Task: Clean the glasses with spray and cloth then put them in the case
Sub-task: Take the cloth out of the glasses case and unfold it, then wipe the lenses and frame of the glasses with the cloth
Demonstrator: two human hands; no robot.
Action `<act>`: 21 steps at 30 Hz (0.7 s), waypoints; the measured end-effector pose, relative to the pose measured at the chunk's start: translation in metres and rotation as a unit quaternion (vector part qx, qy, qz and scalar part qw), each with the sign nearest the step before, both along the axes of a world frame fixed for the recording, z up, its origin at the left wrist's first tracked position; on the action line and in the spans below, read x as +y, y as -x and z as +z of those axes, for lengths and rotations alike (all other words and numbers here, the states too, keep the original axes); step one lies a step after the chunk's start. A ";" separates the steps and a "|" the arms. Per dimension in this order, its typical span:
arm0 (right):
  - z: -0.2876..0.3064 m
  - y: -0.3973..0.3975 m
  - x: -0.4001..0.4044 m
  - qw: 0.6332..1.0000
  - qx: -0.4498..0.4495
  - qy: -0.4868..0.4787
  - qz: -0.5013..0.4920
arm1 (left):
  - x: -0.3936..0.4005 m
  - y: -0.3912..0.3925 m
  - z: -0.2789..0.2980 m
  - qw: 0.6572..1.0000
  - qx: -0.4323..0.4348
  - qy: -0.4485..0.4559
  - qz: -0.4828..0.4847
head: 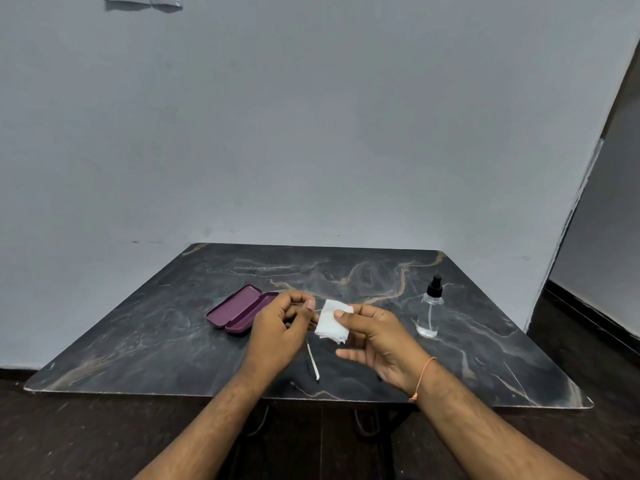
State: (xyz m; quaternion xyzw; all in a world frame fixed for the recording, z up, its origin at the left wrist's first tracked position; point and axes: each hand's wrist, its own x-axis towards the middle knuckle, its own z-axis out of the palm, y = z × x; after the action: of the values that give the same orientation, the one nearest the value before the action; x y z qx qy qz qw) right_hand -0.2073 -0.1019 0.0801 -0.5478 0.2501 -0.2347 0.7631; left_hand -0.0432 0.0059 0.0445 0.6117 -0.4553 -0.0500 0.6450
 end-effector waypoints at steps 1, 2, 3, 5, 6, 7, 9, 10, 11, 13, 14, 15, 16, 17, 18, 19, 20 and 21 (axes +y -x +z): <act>-0.002 -0.002 -0.001 1.000 0.001 -0.008 -0.013 | 0.002 -0.009 -0.004 0.999 -0.033 -0.022 0.007; -0.003 -0.004 -0.003 0.999 0.002 -0.017 -0.028 | 0.005 -0.018 -0.010 0.996 -0.073 -0.050 0.022; -0.004 -0.005 -0.004 0.999 0.000 -0.025 -0.044 | 0.009 -0.027 -0.016 0.990 -0.111 -0.078 0.040; -0.008 -0.008 -0.008 0.995 -0.013 -0.041 -0.084 | 0.015 -0.041 -0.030 0.979 -0.156 -0.114 0.065; -0.011 -0.010 -0.010 0.993 -0.020 -0.049 -0.107 | 0.015 -0.046 -0.036 0.975 -0.172 -0.125 0.070; -0.014 -0.013 -0.012 0.990 -0.025 -0.057 -0.130 | 0.014 -0.050 -0.041 0.970 -0.190 -0.136 0.070; -0.022 -0.019 -0.015 0.983 -0.034 -0.068 -0.168 | 0.008 -0.054 -0.045 0.957 -0.238 -0.155 0.061; -0.025 -0.023 -0.015 0.980 -0.036 -0.069 -0.181 | 0.006 -0.055 -0.046 0.949 -0.264 -0.165 0.055; -0.028 -0.027 -0.015 0.978 -0.037 -0.065 -0.193 | 0.004 -0.055 -0.045 0.940 -0.288 -0.175 0.052; -0.033 -0.037 -0.014 0.975 -0.033 -0.037 -0.217 | -0.002 -0.057 -0.043 0.927 -0.325 -0.180 0.053; -0.035 -0.041 -0.013 0.974 -0.028 -0.017 -0.226 | -0.004 -0.058 -0.042 0.924 -0.335 -0.176 0.054; -0.037 -0.045 -0.012 0.973 -0.020 0.004 -0.232 | -0.008 -0.060 -0.040 0.924 -0.338 -0.171 0.054; -0.038 -0.048 -0.010 0.972 -0.012 0.025 -0.234 | -0.012 -0.063 -0.040 0.925 -0.338 -0.165 0.054; -0.040 -0.049 -0.009 0.971 -0.005 0.045 -0.235 | -0.015 -0.065 -0.039 0.925 -0.340 -0.159 0.055; -0.042 -0.050 -0.009 0.970 -0.001 0.061 -0.237 | -0.019 -0.068 -0.039 0.926 -0.340 -0.155 0.056; -0.044 -0.050 -0.009 0.968 0.000 0.075 -0.240 | -0.021 -0.069 -0.038 0.927 -0.339 -0.152 0.057; -0.046 -0.049 -0.010 0.966 -0.001 0.086 -0.244 | -0.024 -0.071 -0.039 0.928 -0.337 -0.150 0.060; -0.047 -0.048 -0.012 0.964 -0.002 0.096 -0.249 | -0.025 -0.072 -0.039 0.927 -0.338 -0.146 0.063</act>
State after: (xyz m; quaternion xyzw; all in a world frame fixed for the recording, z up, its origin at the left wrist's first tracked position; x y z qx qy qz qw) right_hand -0.1591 -0.1137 0.0327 -0.5386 0.3533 -0.4413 0.6248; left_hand 0.0292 -0.0193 0.0054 0.7072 -0.5950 0.1344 0.3576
